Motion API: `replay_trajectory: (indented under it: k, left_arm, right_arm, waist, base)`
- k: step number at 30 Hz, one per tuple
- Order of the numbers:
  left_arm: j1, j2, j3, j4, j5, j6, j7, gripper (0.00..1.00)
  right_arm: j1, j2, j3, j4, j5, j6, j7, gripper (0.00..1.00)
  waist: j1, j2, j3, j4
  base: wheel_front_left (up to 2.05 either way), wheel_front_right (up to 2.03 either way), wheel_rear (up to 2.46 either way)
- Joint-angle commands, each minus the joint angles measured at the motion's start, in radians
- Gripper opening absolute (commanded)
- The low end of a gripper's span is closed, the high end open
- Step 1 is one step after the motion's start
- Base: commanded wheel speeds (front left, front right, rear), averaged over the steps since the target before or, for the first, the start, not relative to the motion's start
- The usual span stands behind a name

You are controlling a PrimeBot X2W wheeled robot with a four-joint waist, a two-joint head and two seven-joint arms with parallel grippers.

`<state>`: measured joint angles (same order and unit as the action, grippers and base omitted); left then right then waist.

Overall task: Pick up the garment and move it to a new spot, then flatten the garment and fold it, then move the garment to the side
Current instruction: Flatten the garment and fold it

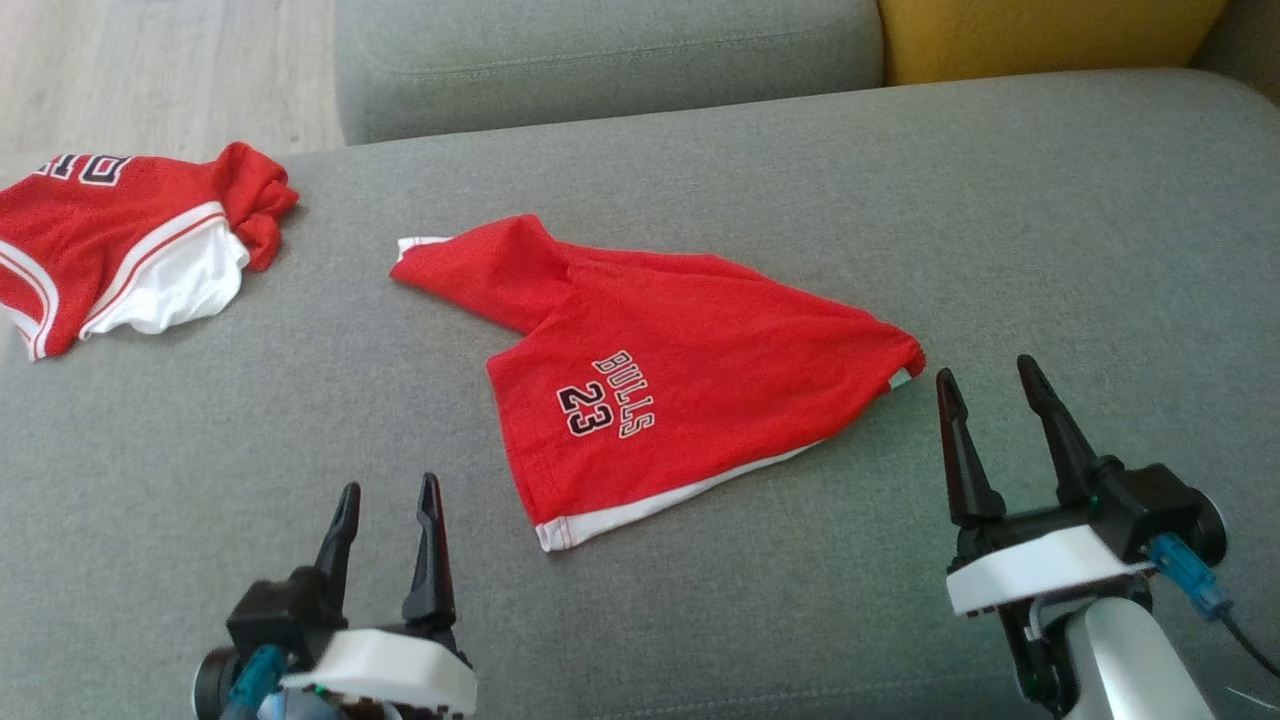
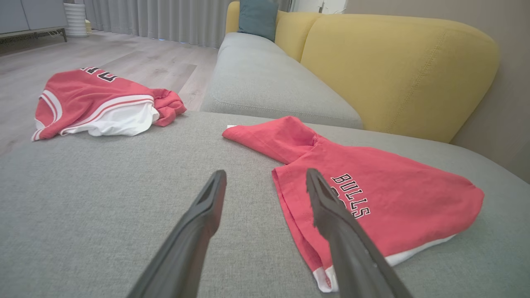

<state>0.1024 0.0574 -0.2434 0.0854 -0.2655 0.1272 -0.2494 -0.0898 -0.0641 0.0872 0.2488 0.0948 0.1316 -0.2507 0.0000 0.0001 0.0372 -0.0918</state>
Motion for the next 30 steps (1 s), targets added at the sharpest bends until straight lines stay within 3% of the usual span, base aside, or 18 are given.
replay_trajectory:
  k: [1, 19, 30]
  left_arm:
    - [-0.021, -0.006, 0.034, -0.038, 0.008, 0.003, -0.012, 1.00]
    - [-0.015, -0.007, 0.005, -0.034, 0.006, 0.018, -0.012, 1.00]
    - [-0.089, -0.007, -0.112, 0.138, -0.004, -0.051, 0.017, 1.00]
  right_arm:
    - [-0.016, 0.009, 0.018, -0.038, -0.007, -0.001, -0.011, 1.00]
    - [-0.014, 0.014, 0.040, -0.051, 0.021, -0.001, -0.011, 1.00]
    - [-0.045, 0.014, 0.050, -0.049, 0.033, -0.001, -0.011, 1.00]
  waist:
    - [0.0000, -0.0001, -0.003, 0.003]
    - [0.0000, -0.0001, 0.009, 0.008]
    - [0.0000, -0.0001, 0.091, -0.031]
  base:
    - [0.00, 0.00, 0.00]
    - [0.00, 0.00, 0.00]
    - [0.00, 0.00, 0.00]
